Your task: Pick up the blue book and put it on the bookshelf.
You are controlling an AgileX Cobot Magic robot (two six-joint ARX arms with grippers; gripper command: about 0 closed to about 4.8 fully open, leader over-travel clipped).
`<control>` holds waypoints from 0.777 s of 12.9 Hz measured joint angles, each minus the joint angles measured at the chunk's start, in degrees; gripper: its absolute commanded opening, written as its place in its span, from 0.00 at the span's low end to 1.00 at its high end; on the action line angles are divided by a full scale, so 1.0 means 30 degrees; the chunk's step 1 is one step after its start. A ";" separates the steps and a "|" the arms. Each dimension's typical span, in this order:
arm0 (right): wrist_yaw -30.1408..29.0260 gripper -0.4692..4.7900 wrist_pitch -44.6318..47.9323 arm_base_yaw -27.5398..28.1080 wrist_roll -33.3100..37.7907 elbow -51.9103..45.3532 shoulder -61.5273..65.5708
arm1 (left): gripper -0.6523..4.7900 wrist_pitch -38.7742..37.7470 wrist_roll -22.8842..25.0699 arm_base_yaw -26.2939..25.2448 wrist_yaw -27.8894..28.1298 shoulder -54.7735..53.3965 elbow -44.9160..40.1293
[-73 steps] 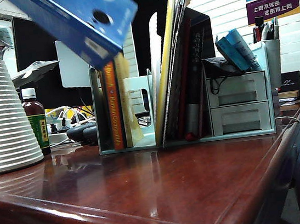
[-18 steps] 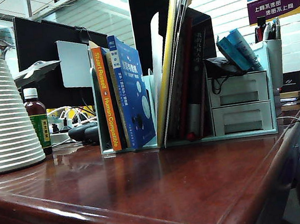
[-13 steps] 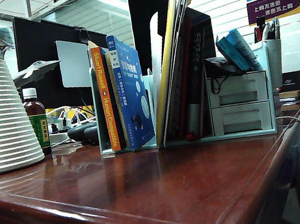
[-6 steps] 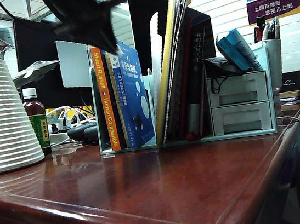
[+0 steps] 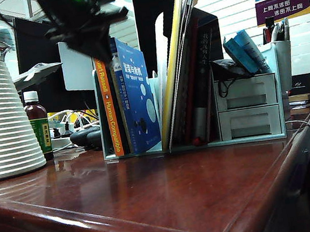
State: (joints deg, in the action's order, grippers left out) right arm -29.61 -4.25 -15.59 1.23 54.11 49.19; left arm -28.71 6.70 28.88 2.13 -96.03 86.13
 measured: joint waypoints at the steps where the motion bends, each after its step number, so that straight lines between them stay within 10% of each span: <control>1: 0.0000 0.08 0.0000 0.0000 0.0000 0.0000 0.0000 | 0.11 -0.0459 0.0044 0.0007 -0.0204 0.0000 0.0000; 10: 0.0000 0.08 -0.0277 0.0000 0.0007 0.0000 -0.0233 | 0.11 0.4641 0.0117 -0.0488 -0.0124 -0.2222 -0.0022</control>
State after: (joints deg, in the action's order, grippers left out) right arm -29.61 -5.08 -15.59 1.26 54.11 48.49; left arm -14.79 7.05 27.42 1.76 -102.69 86.06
